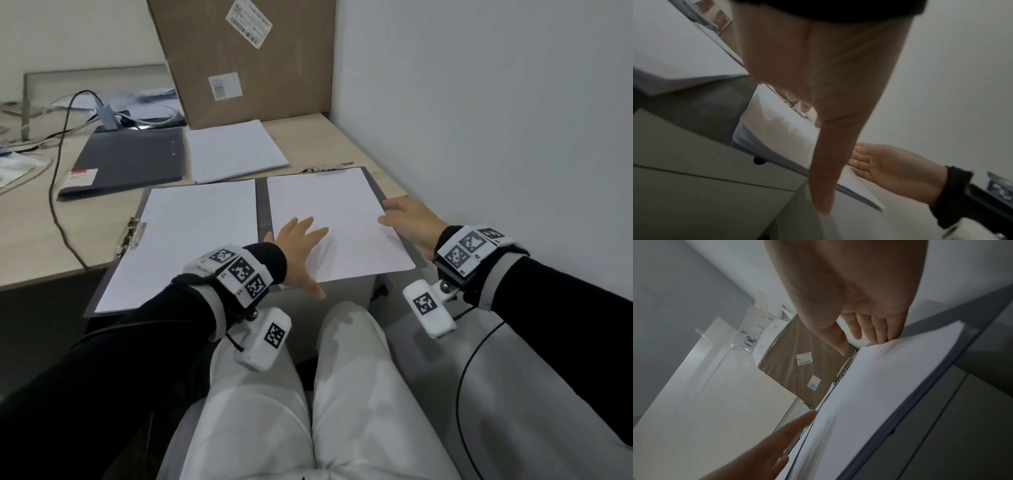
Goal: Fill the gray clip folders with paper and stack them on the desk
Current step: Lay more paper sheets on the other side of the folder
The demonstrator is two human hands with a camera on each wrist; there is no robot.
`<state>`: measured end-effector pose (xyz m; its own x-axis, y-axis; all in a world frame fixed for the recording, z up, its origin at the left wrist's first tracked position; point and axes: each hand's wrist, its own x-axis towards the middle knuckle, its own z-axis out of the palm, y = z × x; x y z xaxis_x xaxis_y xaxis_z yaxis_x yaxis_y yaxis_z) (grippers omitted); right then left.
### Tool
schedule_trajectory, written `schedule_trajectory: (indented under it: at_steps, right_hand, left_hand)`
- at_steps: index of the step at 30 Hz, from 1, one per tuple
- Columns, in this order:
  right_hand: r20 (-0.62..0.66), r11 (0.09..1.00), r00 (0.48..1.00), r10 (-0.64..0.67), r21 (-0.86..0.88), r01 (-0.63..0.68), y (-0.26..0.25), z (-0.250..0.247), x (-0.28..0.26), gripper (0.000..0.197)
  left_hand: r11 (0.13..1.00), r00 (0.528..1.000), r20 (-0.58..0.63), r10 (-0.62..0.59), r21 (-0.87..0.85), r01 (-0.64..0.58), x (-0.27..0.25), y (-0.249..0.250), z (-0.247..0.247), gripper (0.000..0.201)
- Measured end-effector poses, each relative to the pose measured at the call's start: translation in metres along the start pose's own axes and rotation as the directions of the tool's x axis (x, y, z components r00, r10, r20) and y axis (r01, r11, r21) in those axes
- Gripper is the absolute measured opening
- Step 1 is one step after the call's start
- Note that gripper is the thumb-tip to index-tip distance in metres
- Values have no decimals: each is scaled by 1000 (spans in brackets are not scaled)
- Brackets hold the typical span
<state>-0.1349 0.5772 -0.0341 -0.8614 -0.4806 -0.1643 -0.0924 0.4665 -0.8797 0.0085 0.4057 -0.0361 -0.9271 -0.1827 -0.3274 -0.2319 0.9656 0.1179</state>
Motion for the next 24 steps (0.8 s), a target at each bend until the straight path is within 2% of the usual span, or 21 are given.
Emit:
schedule_trajectory:
  at_steps: [2, 8, 15, 18, 20, 24]
  right_hand:
    - [14, 1000, 1000, 11, 14, -11, 2, 2, 1, 47]
    - [43, 1000, 999, -10, 27, 8, 12, 0, 9, 72]
    - [42, 1000, 999, -20, -6, 20, 12, 1, 13, 53]
    - [22, 992, 997, -73, -106, 75, 4, -6, 23, 50]
    - [16, 975, 995, -96, -200, 97, -3, -11, 35, 53]
    - [179, 895, 980, -83, -419, 153, -17, -14, 69, 70]
  left_hand:
    - [999, 1000, -14, -18, 30, 19, 4, 0, 2, 115]
    - [999, 999, 30, -26, -38, 27, 5, -5, 1, 101]
    - [1000, 998, 51, -26, -8, 27, 4, -4, -5, 101]
    - [999, 996, 81, -27, -44, 31, 8, -5, -23, 90]
    - [991, 998, 51, -37, -130, 44, 18, -10, -37, 82]
    - [966, 993, -89, -78, -252, 53, 47, -18, -63, 61]
